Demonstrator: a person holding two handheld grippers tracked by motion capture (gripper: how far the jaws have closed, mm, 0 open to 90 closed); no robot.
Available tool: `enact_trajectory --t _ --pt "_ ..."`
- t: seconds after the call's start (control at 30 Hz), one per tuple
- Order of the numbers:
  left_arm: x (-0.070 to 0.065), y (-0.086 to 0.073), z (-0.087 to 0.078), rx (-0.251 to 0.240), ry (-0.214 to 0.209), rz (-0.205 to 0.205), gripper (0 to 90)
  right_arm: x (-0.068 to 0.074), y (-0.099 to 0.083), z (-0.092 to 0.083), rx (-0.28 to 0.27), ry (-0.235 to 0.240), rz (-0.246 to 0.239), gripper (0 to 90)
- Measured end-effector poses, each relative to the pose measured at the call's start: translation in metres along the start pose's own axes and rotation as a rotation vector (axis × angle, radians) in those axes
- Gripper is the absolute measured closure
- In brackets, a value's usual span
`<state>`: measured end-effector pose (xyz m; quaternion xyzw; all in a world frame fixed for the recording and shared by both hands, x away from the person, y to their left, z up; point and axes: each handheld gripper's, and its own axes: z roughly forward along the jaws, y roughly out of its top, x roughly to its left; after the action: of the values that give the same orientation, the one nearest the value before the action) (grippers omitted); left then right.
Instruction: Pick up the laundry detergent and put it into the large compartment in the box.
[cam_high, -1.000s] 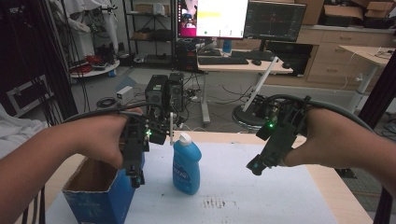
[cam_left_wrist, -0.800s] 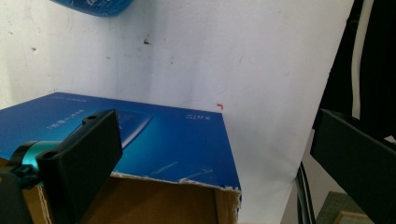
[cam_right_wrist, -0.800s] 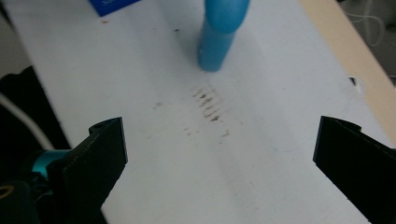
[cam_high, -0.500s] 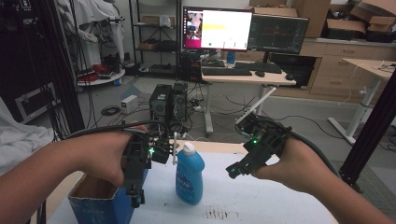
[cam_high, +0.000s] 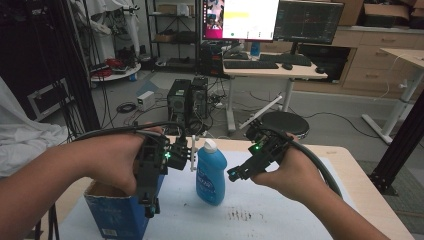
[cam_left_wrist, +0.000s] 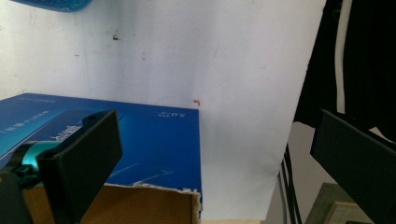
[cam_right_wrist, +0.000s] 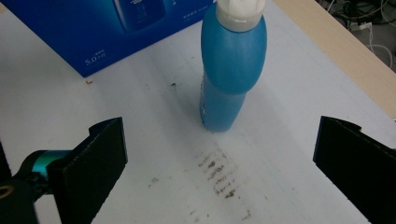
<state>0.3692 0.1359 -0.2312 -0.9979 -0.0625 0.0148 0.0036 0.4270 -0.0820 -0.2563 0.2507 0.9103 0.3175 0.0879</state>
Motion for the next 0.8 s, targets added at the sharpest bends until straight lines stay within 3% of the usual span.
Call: enact_trajectory --t 0.4,0.8 --pt "-0.009 -0.003 0.002 -0.003 -0.001 0.005 2.1 -0.006 0.002 0.035 -0.063 0.034 0.001 1.8" --pt "-0.012 -0.008 0.001 -0.011 0.003 0.004 2.1 -0.013 0.007 0.068 -0.114 0.015 0.037 1.8"
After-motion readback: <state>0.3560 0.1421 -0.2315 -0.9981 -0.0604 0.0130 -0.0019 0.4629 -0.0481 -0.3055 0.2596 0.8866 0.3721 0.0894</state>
